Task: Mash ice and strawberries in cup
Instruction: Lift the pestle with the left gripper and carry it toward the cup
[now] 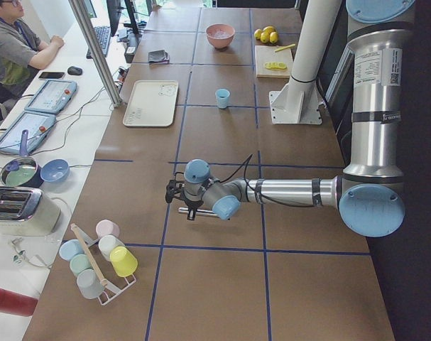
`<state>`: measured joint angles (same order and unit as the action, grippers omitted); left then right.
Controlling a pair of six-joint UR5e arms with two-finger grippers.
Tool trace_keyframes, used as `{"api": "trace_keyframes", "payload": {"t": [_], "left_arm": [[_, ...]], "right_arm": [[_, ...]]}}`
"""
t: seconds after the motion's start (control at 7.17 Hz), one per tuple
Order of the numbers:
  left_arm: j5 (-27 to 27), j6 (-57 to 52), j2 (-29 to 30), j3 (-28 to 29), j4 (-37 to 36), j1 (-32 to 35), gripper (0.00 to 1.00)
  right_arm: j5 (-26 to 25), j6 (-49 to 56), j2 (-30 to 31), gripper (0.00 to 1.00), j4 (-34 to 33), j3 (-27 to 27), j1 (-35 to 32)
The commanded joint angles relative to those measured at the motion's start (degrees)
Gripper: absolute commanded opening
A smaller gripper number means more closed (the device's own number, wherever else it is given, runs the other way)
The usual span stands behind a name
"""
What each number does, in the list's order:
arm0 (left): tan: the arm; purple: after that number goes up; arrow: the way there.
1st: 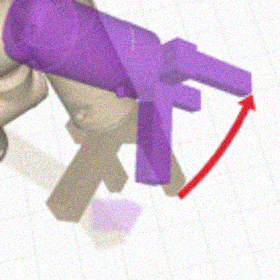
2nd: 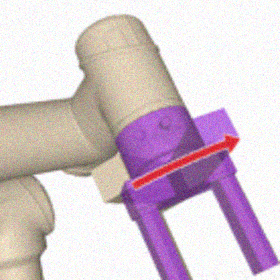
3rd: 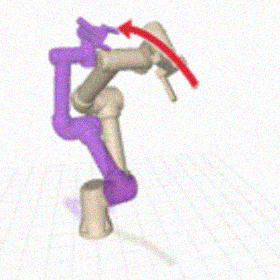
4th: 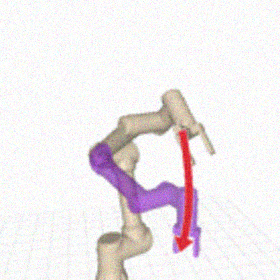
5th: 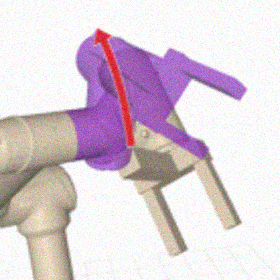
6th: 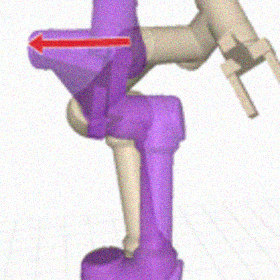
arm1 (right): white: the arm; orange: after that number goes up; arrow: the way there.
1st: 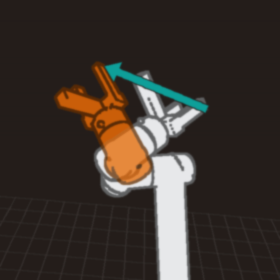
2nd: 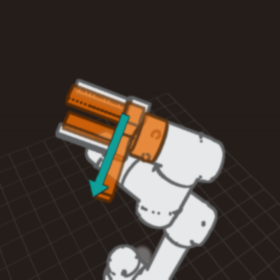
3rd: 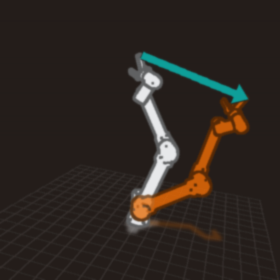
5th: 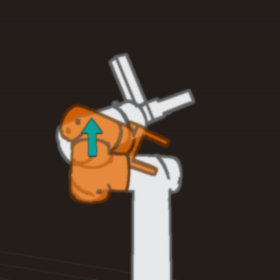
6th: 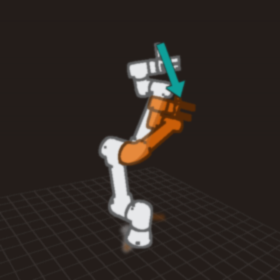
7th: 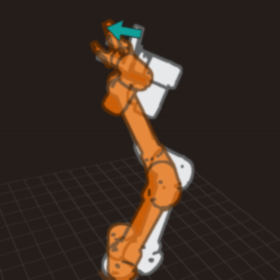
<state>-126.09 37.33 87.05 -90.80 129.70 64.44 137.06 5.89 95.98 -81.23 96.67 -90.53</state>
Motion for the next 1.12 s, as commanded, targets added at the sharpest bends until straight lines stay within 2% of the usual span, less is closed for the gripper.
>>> {"api": "trace_keyframes", "payload": {"t": [0.0, 0.14, 0.28, 0.42, 0.56, 0.7, 0.84, 0.98], "left_arm": [[0.1, -1.5, 0.3, -15.5, -9.1, 3.6, 0.0], [0.5, -3.8, 2.6, -21.6, -10.6, 3.7, 0.0], [0.7, -3.7, 5.1, -25.3, -11.1, 4.0, 0.0], [8.2, -3.1, 5.8, -31.5, -11.0, 3.2, 0.0], [14.5, 2.0, 8.3, -35.2, -11.0, -0.9, 0.0], [18.3, 8.5, 12.8, -36.3, -10.7, -5.6, 0.0], [27.5, 15.9, 14.2, -39.9, -9.7, -12.1, 0.0], [37.8, 16.5, 14.2, -43.3, -9.6, -18.8, 0.0]], "right_arm": [[0.0, -0.1, 0.1, 0.99, -0.1, 1.0, -0.1], [-0.3, -0.1, 0.1, 0.99, -0.1, 1.1, 0.0], [-0.6, -0.1, 0.2, 0.99, -0.1, 1.4, 0.0], [-0.5, -0.1, 0.2, 0.99, -0.1, 1.7, 0.0], [-0.4, -0.1, 0.2, 0.99, -0.2, 1.8, 0.0], [-0.3, -0.1, 0.2, 0.99, -0.2, 1.8, 0.0], [0.0, -0.1, 0.2, 0.99, -0.2, 1.8, -0.1], [0.2, -0.1, 0.2, 0.99, -0.2, 1.8, -0.1]]}}
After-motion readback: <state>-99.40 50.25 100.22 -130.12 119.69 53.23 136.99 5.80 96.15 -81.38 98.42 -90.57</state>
